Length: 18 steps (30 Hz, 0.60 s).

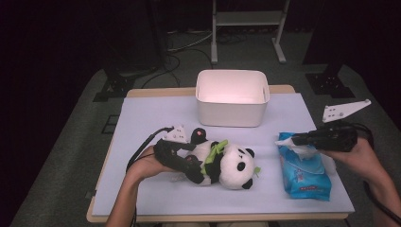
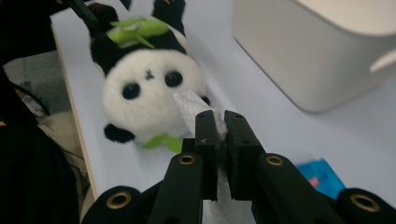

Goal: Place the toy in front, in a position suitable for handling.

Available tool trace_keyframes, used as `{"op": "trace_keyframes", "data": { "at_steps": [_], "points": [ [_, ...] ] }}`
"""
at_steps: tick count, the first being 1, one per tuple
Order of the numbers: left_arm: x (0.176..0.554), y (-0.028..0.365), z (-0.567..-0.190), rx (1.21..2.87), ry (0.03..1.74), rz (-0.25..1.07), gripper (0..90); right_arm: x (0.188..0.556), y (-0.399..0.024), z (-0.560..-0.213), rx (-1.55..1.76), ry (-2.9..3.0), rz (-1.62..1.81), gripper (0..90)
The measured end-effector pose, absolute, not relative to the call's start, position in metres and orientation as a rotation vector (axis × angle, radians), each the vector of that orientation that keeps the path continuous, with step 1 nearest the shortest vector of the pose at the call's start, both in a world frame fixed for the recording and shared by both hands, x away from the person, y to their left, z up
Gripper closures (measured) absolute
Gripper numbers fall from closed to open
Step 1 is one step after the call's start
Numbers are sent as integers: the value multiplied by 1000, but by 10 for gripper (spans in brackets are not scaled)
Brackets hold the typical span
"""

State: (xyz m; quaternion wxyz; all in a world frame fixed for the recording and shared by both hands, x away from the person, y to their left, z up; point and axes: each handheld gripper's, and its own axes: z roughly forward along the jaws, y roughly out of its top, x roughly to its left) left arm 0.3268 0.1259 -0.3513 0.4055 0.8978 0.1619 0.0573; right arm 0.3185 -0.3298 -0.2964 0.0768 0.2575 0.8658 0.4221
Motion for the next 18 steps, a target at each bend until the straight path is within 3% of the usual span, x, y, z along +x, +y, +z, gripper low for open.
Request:
{"op": "trace_keyframes", "data": {
  "at_steps": [10, 18],
  "points": [
    [325, 126, -354, 2272, 396, 143, 345, 329, -260, -272, 558, 2689, 1312, 835],
    [324, 126, -357, 2276, 390, 134, 345, 336, -183, -280, 348, 2811, 1312, 835]
  ]
}}
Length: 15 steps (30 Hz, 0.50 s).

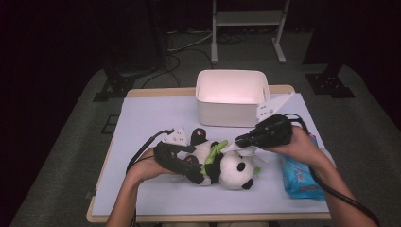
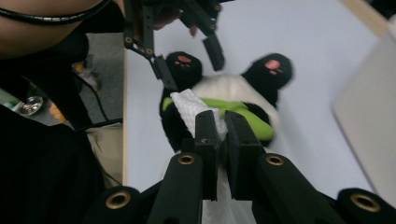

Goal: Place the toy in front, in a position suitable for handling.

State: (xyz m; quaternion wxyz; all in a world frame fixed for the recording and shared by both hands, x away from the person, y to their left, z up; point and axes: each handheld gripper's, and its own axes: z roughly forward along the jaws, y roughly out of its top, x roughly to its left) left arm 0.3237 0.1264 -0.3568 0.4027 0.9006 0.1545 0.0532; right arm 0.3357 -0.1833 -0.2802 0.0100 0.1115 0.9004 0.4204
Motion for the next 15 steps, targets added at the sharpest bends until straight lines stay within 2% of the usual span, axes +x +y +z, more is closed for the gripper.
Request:
{"op": "trace_keyframes", "data": {
  "at_steps": [3, 9, 12, 15],
  "points": [
    [323, 127, -360, 2269, 398, 127, 345, 339, -159, -294, 298, 2870, 1292, 831],
    [324, 127, -366, 2261, 403, 119, 339, 341, -153, -313, 318, 2919, 1263, 823],
    [324, 128, -366, 2258, 403, 118, 339, 340, -154, -321, 329, 2932, 1257, 789],
    [323, 127, -366, 2263, 402, 118, 339, 338, -157, -326, 330, 2943, 1257, 677]
  ]
}}
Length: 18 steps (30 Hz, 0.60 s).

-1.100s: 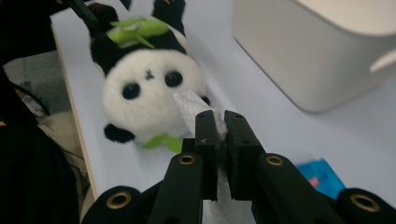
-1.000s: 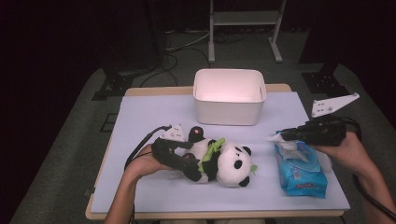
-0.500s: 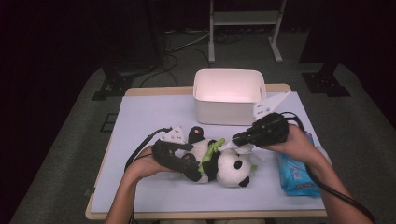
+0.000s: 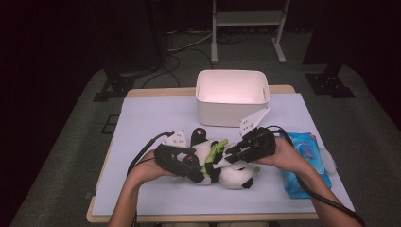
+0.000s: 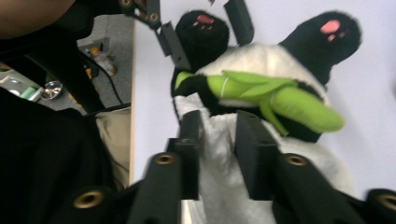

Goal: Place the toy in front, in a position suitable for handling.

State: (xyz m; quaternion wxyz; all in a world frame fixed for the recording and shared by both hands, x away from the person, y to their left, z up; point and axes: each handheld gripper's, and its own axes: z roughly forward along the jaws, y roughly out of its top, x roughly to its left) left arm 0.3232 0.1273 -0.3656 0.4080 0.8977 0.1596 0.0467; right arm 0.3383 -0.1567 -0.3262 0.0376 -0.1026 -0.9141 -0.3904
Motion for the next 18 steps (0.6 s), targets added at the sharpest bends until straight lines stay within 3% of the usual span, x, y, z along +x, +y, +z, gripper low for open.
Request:
{"op": "trace_keyframes", "data": {
  "at_steps": [1, 2, 8, 12, 18],
  "points": [
    [323, 127, -365, 2266, 399, 117, 339, 337, -158, -327, -310, -2807, -1200, 651],
    [323, 128, -365, 2269, 397, 118, 339, 335, -161, -328, -326, -2813, -1197, 567],
    [323, 127, -366, 2270, 396, 114, 340, 332, -179, -330, -388, -2825, -1241, 444],
    [322, 127, -366, 2281, 392, 108, 356, 330, -184, -336, -426, -2895, -1206, 421],
    [318, 126, -366, 2287, 370, 81, 448, 329, -177, -348, -448, -2927, -1196, 480]
  ]
}}
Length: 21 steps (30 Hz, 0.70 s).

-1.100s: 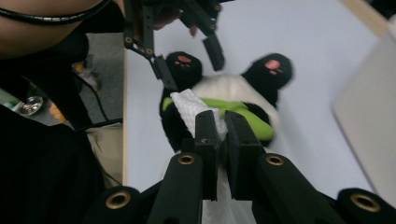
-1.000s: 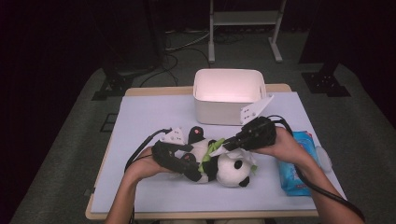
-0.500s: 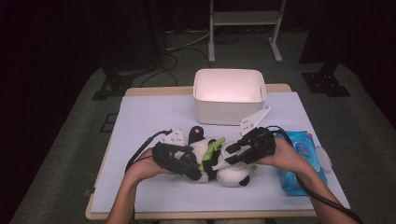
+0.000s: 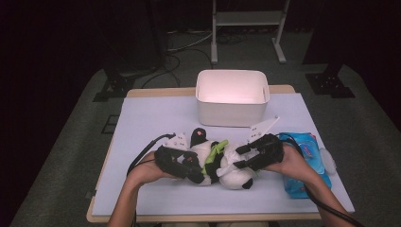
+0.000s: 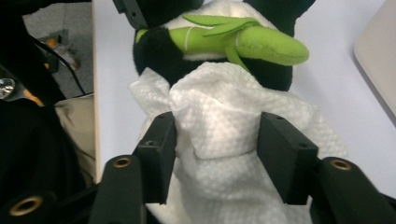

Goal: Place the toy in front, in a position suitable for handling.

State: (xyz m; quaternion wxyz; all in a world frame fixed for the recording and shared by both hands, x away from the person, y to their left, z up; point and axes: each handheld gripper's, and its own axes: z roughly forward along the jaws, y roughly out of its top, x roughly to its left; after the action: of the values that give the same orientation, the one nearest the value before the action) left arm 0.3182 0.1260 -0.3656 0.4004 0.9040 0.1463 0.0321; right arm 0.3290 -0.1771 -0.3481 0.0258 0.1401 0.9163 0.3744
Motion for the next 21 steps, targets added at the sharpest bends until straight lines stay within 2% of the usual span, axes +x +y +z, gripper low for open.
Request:
{"op": "trace_keyframes", "data": {
  "at_steps": [1, 3, 4, 5, 11, 15, 19, 21],
  "points": [
    [317, 126, -365, 2286, 369, 67, 462, 329, -176, -349, 431, 2825, 1163, 502],
    [316, 126, -365, 2286, 363, 49, 494, 330, -176, -350, 440, 2812, 1164, 608],
    [314, 126, -365, 2289, 361, 42, 494, 330, -176, -350, 440, 2812, 1164, 608],
    [312, 125, -365, 2281, 346, 7, 504, 330, -179, -352, 433, 2814, 1177, 647],
    [305, 122, -365, 2291, 301, -36, 508, 330, -184, -354, 441, 2815, 1181, 692],
    [303, 123, -365, 2290, 294, -30, 491, 329, -188, -356, 436, 2822, 1186, 716],
    [302, 124, -364, 2286, 299, 12, 380, 325, -190, -354, 426, 2820, 1170, 798],
    [304, 128, -362, 2275, 307, 31, 372, 324, -189, -353, 418, 2828, 1167, 805]
  ]
}}
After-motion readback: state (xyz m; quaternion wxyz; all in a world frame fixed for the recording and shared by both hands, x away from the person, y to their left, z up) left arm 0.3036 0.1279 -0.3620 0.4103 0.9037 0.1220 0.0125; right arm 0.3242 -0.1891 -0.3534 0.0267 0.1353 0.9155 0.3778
